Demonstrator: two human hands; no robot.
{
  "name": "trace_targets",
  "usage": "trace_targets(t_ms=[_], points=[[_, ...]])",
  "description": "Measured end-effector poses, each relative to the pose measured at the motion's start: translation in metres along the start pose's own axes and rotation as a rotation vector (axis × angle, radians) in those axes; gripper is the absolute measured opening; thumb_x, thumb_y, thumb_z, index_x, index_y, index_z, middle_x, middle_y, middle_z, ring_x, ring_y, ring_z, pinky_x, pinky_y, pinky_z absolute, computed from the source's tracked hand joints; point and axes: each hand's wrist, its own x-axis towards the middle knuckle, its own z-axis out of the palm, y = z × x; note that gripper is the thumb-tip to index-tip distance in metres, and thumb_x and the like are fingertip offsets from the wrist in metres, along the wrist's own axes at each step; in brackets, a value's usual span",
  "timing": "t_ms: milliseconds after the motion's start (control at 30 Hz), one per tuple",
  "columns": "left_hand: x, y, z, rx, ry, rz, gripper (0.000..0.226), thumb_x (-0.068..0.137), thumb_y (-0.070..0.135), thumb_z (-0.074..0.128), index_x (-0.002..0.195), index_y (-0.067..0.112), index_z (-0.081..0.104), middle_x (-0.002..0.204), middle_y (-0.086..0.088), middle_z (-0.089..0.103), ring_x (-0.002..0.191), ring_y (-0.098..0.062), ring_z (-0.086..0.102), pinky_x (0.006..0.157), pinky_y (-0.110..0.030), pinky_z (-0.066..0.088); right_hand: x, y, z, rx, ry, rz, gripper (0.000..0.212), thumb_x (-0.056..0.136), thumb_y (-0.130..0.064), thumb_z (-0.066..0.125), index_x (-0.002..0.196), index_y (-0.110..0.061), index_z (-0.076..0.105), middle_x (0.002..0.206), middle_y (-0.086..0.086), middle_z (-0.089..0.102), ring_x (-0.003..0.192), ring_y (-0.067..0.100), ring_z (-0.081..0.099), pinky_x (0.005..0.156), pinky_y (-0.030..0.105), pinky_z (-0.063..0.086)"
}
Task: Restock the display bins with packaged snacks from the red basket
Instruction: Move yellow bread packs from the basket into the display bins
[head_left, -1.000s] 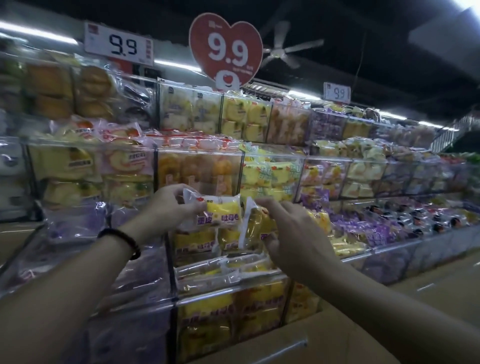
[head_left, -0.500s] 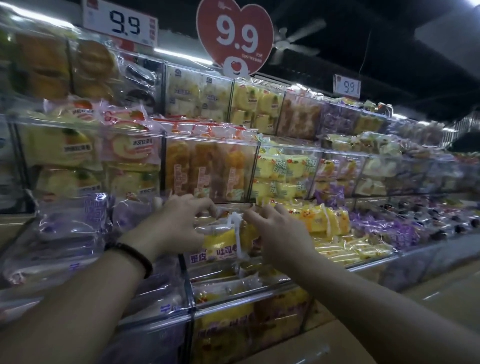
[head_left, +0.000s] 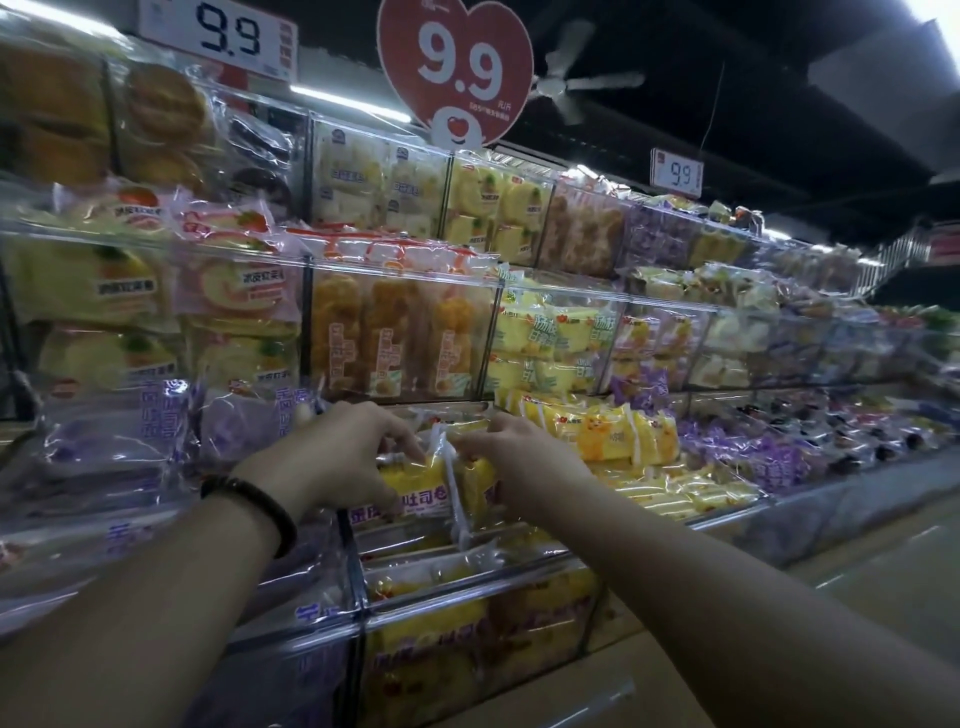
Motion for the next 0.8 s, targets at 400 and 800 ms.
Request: trace_targets(t_ms=[400,800], points=[[-0.004,0.007,0.002,0.05,-0.054,-0.003,0.052,0.071,0.043,0.092,0.116,0.053,0.068,0.145,0.026,0.057,0.139,-0.015,0.051,0.119,-0.055,0.03,-0.035,0.008,-0.037,0.147,-0.093,0.023,0.076,0.085,-0.023,0.081,0.147,-0.042,0.042,0.152,-0.005,0.042,0.123,0.018,0.054,0.098,0.037,0.056],[-0.096,0.136,0.012,-0.277,-0.013,0.26,0.014,0.094,0.044,0.075,0.107,0.038,0.072,0.096,0.016,0.069,0.084,-0.001,0.066,0.075,-0.026,0.059,-0.188,0.046,-0.081,0.209,0.197,0.073,0.01,0.094,-0.034,0.066,0.104,-0.034,0.064,0.092,-0.018,0.059,0.084,0.003,0.056,0.076,0.035,0.057]])
